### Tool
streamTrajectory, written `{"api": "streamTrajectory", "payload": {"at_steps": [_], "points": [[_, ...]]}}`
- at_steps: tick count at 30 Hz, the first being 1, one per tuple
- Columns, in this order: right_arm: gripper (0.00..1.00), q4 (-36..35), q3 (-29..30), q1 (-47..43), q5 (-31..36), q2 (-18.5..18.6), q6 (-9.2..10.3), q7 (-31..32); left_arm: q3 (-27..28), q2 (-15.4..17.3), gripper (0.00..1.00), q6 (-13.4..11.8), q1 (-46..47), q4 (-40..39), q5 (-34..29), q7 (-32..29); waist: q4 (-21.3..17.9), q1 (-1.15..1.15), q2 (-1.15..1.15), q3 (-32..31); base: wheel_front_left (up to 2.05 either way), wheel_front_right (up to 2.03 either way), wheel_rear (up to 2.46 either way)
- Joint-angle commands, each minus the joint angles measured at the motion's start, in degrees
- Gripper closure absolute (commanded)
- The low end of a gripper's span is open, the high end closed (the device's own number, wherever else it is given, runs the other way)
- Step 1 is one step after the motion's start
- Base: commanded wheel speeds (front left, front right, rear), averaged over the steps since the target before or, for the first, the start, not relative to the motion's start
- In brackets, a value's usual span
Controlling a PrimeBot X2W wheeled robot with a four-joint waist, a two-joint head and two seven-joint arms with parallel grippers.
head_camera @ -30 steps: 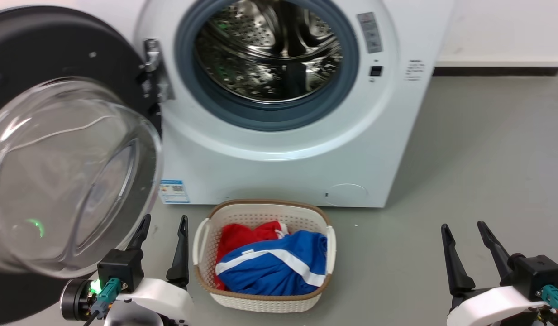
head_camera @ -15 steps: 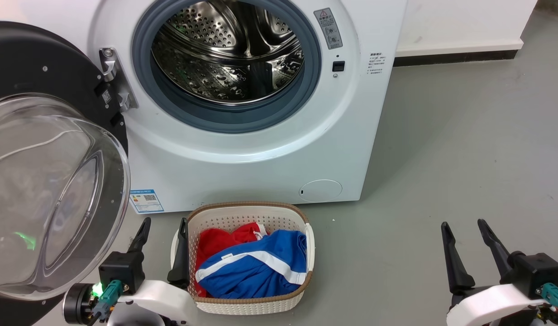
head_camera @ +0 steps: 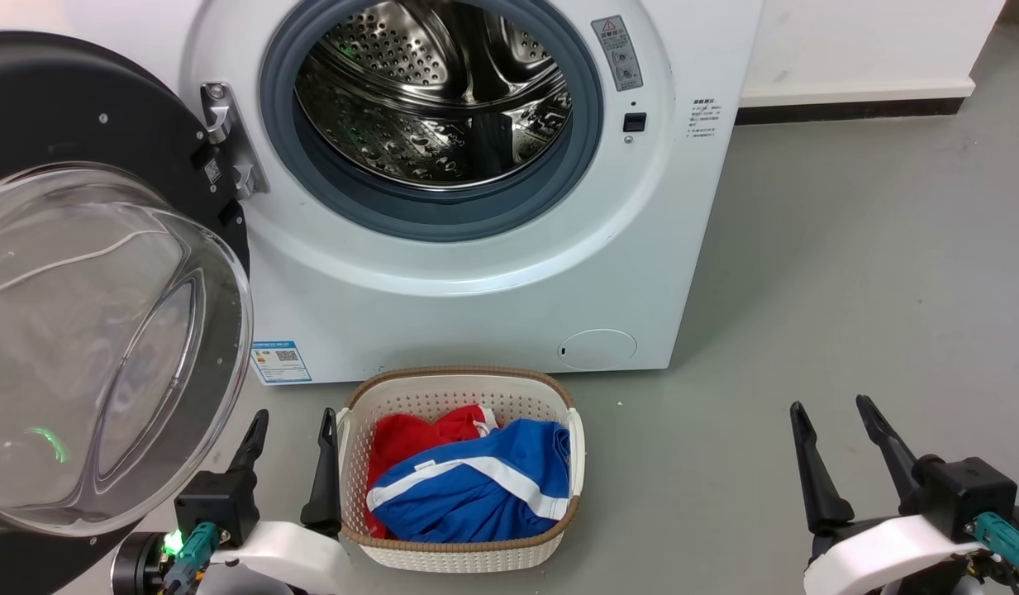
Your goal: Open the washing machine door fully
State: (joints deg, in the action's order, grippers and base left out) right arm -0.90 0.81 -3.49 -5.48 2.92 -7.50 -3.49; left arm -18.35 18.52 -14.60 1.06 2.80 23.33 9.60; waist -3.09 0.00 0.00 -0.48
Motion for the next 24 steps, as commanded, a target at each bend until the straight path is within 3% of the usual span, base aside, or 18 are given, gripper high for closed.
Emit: {"api": "streamTrajectory", "payload": {"at_steps": [1,11,12,15,24], "points": [[0.00,0.16,-0.06,0.40,-0.16,-0.06,0.00,-0.19,0.03,0.09,0.00,-0.14,-0.58,-0.20,-0.10,0.25,0.08,0.00,0.00,0.04,0.00,0.00,0.00],[0.00,0.54,0.16,0.41,-0.45,-0.06,0.01,-0.65,-0.02,0.55,0.00,-0.32,-0.10,-0.46,0.06,0.65,-0.14,0.00,0.00,0.21,0.00,0.00,0.00],[1.00,0.66,0.12,-0.08,-0.09,0.00,0.01,-0.46,-0.04,0.32,1.00,-0.19,-0.08,-0.20,0.07,0.32,-0.13,0.00,0.00,0.21,0.00,0.00,0.00],[1.00,1.85,-0.04,-0.94,-0.88,-0.01,0.00,-0.48,-0.19,-0.39,1.00,0.00,-0.78,0.83,0.86,0.08,-0.11,0.00,0.00,0.22,0.00,0.00,0.00],[1.00,3.34,0.05,0.41,-12.33,0.54,0.00,0.34,2.58,-1.96,1.00,2.61,-0.13,1.84,9.72,-1.62,0.12,0.00,0.00,0.26,0.00,0.00,0.00]]}}
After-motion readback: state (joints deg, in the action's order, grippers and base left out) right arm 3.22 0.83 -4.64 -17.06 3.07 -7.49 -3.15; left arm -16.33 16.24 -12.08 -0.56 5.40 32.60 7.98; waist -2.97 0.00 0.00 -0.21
